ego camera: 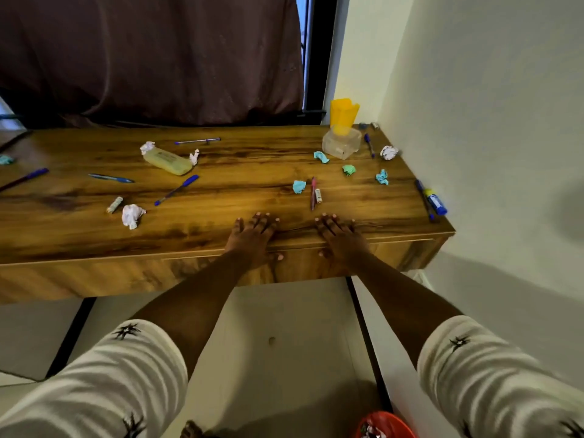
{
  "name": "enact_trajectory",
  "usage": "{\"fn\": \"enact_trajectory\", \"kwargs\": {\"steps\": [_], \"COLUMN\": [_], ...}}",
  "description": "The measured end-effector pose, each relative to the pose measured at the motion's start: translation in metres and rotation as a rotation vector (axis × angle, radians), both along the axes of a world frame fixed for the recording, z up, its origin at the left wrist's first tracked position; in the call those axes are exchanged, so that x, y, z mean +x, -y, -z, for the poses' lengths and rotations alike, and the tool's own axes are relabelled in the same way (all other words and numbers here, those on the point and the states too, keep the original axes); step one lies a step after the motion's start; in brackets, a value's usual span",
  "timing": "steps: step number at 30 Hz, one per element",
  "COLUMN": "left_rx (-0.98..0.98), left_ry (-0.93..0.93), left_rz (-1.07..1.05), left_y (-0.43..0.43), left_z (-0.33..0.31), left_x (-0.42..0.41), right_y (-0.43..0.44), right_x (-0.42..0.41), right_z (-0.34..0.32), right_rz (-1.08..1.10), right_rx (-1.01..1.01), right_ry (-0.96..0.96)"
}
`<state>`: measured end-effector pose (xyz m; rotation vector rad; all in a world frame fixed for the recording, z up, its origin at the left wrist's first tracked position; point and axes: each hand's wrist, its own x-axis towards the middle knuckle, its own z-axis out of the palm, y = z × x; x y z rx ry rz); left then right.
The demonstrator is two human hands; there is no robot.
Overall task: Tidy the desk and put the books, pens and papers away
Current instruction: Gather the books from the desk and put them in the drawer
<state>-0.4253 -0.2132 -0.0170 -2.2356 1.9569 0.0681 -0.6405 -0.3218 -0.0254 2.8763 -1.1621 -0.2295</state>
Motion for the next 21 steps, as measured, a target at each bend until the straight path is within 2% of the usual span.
{"fn": "enact_trajectory", "kwargs": {"steps": [4, 9, 15, 18, 21], "left_rx": [-0.001, -0.097, -0.154, -0.153, -0.114], "left_ry": [-0.039, 0.053, 0.084, 0.007, -0.174], "left_rz": [0.068, 0.131, 0.12, 0.1, 0.034], "left_y": [0.01, 0.008, 0.01, 0.009, 0.011], "left_z": [0.012, 0.032, 0.038, 0.034, 0.021], "left_x": [0.014, 0.02, 0.021, 0.021, 0.017], "right_y": [0.009, 0.012, 0.015, 0.011, 0.015], "right_x": [-0.006, -0.008, -0.008, -0.008, -0.008], "right_z": [0.01, 0.028, 0.033, 0.024, 0.005], "right_rz": [-0.027, -0.032, -0.031, -0.035, 0.014], "right_rx": [0.005, -0.129, -0.186, -0.089, 0.219], "right_ry": [0.042, 0.121, 0.127, 0.151, 0.249]}}
